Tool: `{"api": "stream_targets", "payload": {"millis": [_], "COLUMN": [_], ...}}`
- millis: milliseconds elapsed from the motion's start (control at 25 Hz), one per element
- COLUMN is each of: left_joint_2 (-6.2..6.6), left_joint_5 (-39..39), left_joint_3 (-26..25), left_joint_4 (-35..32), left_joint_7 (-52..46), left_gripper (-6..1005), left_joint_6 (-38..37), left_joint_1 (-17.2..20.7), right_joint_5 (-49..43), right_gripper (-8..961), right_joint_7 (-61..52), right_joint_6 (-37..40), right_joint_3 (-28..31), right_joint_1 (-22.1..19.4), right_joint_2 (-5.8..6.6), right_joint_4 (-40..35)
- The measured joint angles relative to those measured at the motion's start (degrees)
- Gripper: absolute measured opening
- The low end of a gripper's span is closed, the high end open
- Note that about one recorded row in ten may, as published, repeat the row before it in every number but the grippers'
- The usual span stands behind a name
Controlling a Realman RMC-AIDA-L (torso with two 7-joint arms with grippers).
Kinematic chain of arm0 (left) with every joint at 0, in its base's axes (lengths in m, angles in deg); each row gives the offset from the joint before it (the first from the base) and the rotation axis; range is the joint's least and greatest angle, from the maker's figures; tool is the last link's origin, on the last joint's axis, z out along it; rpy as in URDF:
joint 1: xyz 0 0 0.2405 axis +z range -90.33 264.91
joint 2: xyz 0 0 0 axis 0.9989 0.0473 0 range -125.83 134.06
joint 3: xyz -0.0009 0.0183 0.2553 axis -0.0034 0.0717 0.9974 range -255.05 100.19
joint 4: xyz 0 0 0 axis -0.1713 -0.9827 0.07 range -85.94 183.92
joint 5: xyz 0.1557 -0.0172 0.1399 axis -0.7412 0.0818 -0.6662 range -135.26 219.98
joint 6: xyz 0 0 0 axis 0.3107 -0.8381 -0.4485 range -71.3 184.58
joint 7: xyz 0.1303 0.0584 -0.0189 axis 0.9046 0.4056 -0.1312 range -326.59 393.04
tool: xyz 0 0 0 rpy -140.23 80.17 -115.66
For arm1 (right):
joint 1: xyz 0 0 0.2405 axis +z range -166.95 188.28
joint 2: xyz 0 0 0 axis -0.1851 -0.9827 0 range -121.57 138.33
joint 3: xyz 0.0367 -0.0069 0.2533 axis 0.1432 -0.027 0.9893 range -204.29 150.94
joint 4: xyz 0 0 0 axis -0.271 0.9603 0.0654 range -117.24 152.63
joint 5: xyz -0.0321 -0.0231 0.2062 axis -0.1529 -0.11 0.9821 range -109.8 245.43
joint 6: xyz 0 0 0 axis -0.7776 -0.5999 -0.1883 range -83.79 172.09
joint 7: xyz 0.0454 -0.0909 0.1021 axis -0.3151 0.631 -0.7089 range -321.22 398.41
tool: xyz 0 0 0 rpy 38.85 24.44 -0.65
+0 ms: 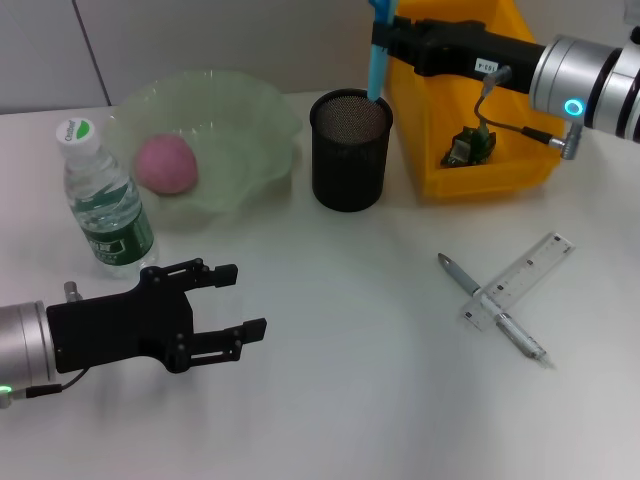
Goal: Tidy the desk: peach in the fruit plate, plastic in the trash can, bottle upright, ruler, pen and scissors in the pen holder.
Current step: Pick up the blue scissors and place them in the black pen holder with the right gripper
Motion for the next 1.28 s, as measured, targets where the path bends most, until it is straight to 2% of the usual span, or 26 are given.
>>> {"api": "stream_targets", "payload": {"millis": [440,680,1280], "left_joint_2": [0.01,0.01,0.2], "left_joint_5": [-0.3,-0.4,-0.4], "left_joint_3": [0.1,0.2,0.4], "left_joint_4": [0.0,0.0,-0.2], "left_joint_7": [0.2,0.2,0.5], "left_gripper": [787,786,787], "left_joint_6": [-0.1,-0.2,-0.7], "left_joint_1": [0.2,0.3,0.5], "right_joint_5": [2.6,7.1,6.4], "right_gripper": [229,229,249], "right_joint_7": [7.6,14.5,15.2], "right_joint_6": [-1.9,-4.0,-4.8], "right_joint_3": [0.0,-0.2,-1.1], "right_joint_1": [1.5,2.2,2.7], "right_joint_2": [-0.25,-0.27,-0.35], "right_joint_4": [6.7,11.3,12.7]}}
